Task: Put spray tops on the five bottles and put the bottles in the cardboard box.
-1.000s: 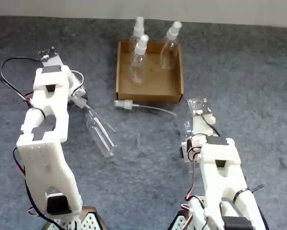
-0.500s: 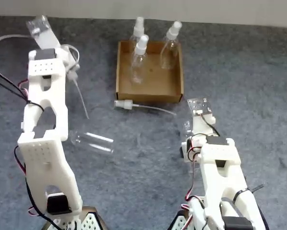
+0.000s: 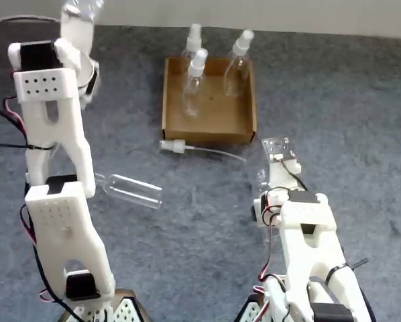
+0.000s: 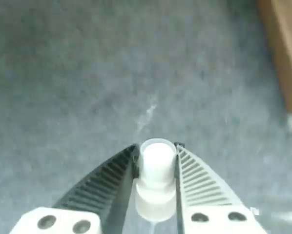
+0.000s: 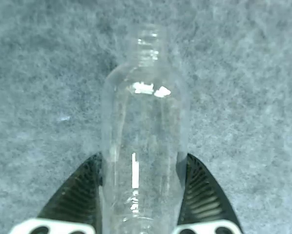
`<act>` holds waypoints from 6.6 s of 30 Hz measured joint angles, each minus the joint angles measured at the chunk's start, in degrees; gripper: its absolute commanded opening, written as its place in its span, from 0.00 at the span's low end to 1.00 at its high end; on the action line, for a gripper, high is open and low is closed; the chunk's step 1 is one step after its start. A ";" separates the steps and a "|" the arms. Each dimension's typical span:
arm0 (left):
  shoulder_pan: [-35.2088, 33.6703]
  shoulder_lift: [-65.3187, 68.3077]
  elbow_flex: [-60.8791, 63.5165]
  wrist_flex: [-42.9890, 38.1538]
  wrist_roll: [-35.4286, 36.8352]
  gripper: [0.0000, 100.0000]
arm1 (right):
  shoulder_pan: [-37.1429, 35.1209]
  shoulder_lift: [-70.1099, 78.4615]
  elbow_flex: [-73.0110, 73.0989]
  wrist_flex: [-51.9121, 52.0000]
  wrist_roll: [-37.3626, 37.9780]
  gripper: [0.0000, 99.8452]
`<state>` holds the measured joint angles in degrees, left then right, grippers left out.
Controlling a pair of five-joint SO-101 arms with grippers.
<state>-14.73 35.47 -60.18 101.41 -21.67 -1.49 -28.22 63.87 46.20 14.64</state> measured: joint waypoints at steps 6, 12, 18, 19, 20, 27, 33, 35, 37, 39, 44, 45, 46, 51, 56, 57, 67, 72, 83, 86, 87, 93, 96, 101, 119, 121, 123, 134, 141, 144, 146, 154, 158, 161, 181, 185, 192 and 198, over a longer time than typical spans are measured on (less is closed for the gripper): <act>-1.67 0.00 20.48 -0.79 -5.19 0.04 | 0.00 0.00 0.00 0.00 0.00 0.00; -1.67 0.00 36.57 -14.33 -2.37 0.04 | 0.00 0.00 0.00 0.00 0.00 0.00; -0.18 0.00 42.73 -21.54 -2.11 0.15 | 0.00 0.00 0.00 0.00 0.00 0.00; 0.26 0.00 42.73 -21.71 -2.11 0.16 | 0.00 0.00 0.00 0.00 0.00 0.00; 0.53 0.00 42.81 -21.80 -2.11 0.15 | 0.00 0.00 0.00 0.00 0.00 0.00; 0.70 0.00 42.90 -22.07 -2.29 0.14 | 0.00 0.00 0.00 0.00 0.00 0.00; 0.70 0.00 43.08 -18.46 -5.27 0.14 | 0.00 0.00 0.00 0.00 0.00 0.00; 0.70 0.00 43.69 -18.37 -5.71 0.10 | 0.00 0.00 0.00 0.00 0.00 0.00; 0.70 0.62 43.87 -18.37 -5.89 0.04 | 0.00 0.00 0.00 0.00 0.00 0.00; 1.05 0.62 43.87 -18.02 -5.89 0.00 | 0.00 0.00 0.00 0.00 0.00 0.00; 0.97 0.62 41.58 -15.74 -5.89 0.00 | -1.14 0.00 0.00 -0.09 1.93 0.01; 0.79 0.09 40.62 -14.68 -5.89 0.00 | -1.32 0.00 0.00 -0.09 2.99 0.01; 0.53 -0.88 39.56 -13.54 -5.89 0.00 | -1.32 0.00 0.00 -0.09 3.96 0.01; -1.32 -9.76 35.43 -8.70 -2.99 0.00 | -1.85 0.00 0.00 -0.09 9.14 0.01; -1.76 -18.90 35.08 -5.19 -2.29 0.00 | -2.11 0.00 0.00 -0.18 13.54 0.01; -1.76 -20.75 35.69 -5.10 -1.93 0.00 | -2.11 0.00 0.00 -0.09 14.07 0.01; -1.76 -48.35 64.44 -15.47 0.70 0.00 | -5.98 0.62 -6.42 15.38 12.92 0.17; -1.76 -69.27 89.49 -26.64 0.70 0.00 | -7.38 0.79 -11.34 16.44 8.09 0.17; -1.76 -109.98 121.14 -29.63 5.45 0.00 | -12.22 5.80 -15.12 17.32 5.71 0.17; -1.76 -115.16 123.60 -29.63 5.45 0.00 | -12.75 10.02 -15.12 17.32 3.87 0.19; -1.76 -116.04 123.69 -29.63 5.45 0.00 | -12.84 10.81 -15.47 17.23 3.60 0.21; -1.76 -117.10 124.13 -29.63 5.45 0.00 | -13.80 11.43 -22.07 19.69 1.32 0.27; -1.76 -117.10 124.13 -29.63 5.45 0.00 | -16.00 11.78 -25.93 22.07 1.14 0.27; -1.76 -117.10 124.13 -29.63 5.45 0.00 | -17.76 12.75 -29.45 23.03 1.14 0.26; -1.76 -117.10 124.13 -29.63 5.45 0.00 | -14.15 34.11 -38.59 22.95 2.55 0.04; -1.76 -117.10 124.13 -29.63 5.45 0.00 | -14.15 34.11 -38.59 22.95 2.55 0.00; -1.76 -117.10 124.13 -29.63 5.45 0.00 | -14.15 34.11 -38.59 23.03 2.55 0.00; -1.41 -115.87 103.91 -29.63 10.37 0.00 | -22.86 5.63 -38.59 23.21 -2.02 0.00; 12.57 -102.86 82.64 -29.63 21.27 0.00 | -36.40 -13.54 -25.76 11.87 -7.21 0.00; 18.55 -100.04 77.54 -29.63 24.62 0.00 | -39.56 -21.98 -14.86 3.52 -7.38 0.00; 21.10 -99.78 75.16 -29.63 25.32 0.00 | -40.09 -27.08 -7.91 -0.79 -7.38 0.00; 22.59 -99.78 72.62 -34.81 36.13 0.00 | -46.15 -36.13 7.30 -11.43 -7.38 0.00; 22.59 -99.78 75.08 -35.16 37.36 0.00 | -48.53 -36.13 7.38 -12.04 -7.38 0.00; 22.59 -99.43 76.31 -35.34 37.45 0.00 | -50.11 -36.13 7.38 -12.31 -7.12 0.00; 20.92 -127.56 104.70 -46.77 37.45 0.00 | -55.38 -37.10 10.73 -25.67 -3.52 0.00; 21.10 -127.65 108.48 -46.77 37.45 0.00 | -55.38 -37.19 10.73 -25.93 -3.52 0.00; 21.89 -128.09 111.38 -46.77 37.45 0.00 | -55.03 -37.19 10.73 -26.11 -10.20 0.00; 23.03 -128.09 116.40 -46.77 37.54 0.00 | -52.57 -37.19 10.73 -26.11 -12.04 0.00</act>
<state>8.31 -92.62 56.22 54.64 15.87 -54.07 -65.41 74.59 20.09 2.59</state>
